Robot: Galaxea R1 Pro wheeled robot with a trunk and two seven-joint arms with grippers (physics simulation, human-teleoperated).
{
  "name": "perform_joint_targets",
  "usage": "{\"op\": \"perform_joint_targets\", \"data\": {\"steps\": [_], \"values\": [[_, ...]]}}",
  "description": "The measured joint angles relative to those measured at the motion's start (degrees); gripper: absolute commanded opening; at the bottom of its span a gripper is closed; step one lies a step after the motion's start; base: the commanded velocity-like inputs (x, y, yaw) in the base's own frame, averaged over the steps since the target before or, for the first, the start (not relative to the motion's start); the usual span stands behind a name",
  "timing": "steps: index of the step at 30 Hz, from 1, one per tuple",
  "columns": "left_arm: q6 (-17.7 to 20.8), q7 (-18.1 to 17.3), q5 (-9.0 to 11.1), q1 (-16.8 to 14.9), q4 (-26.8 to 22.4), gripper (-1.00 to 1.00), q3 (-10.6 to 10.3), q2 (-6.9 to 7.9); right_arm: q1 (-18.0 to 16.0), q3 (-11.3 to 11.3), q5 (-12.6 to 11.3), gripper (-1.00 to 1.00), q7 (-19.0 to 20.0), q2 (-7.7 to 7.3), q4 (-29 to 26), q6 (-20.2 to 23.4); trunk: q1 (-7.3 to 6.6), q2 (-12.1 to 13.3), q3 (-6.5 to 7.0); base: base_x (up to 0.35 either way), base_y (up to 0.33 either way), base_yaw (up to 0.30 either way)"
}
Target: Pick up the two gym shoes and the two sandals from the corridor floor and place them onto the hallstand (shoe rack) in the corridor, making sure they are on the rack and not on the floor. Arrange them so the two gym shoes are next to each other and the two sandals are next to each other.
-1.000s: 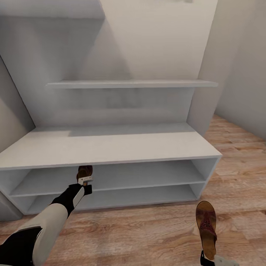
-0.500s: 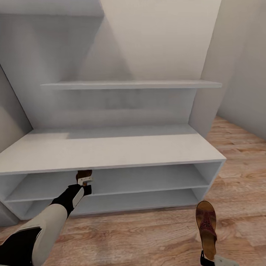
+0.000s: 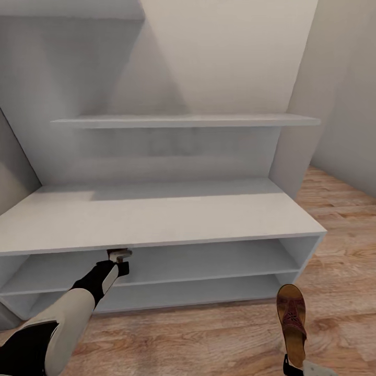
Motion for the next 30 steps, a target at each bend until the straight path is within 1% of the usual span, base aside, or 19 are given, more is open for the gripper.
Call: {"op": "perform_joint_targets", "data": {"steps": [13, 14, 27, 30], "values": [[-0.1, -0.4, 0.0, 0.1, 0.0, -1.0, 0.0, 0.03, 0.0, 0.0, 0.0, -1.0, 0.0, 0.0, 0.1, 0.0, 0.02, 0.0, 0.0, 0.022, 0.0, 0.0], [0.0, -0.4, 0.0, 0.1, 0.0, 1.0, 0.0, 0.09, 0.0, 0.0, 0.0, -1.0, 0.0, -0.01, 0.1, 0.0, 0.02, 0.0, 0.0, 0.001, 0.0, 0.0], [0.0, -0.2, -0.2, 0.1, 0.0, 1.0, 0.0, 0.25, 0.0, 0.0, 0.0, -1.0, 0.1, 0.0, 0.2, 0.0, 0.02, 0.0, 0.0, -0.002, 0.0, 0.0], [0.0, 0.1, -0.2, 0.1, 0.0, 1.0, 0.0, 0.26, 0.0, 0.0, 0.0, -1.0, 0.1, 0.0, 0.2, 0.0, 0.05, 0.0, 0.0, -0.205, 0.052, 0.0]]}}
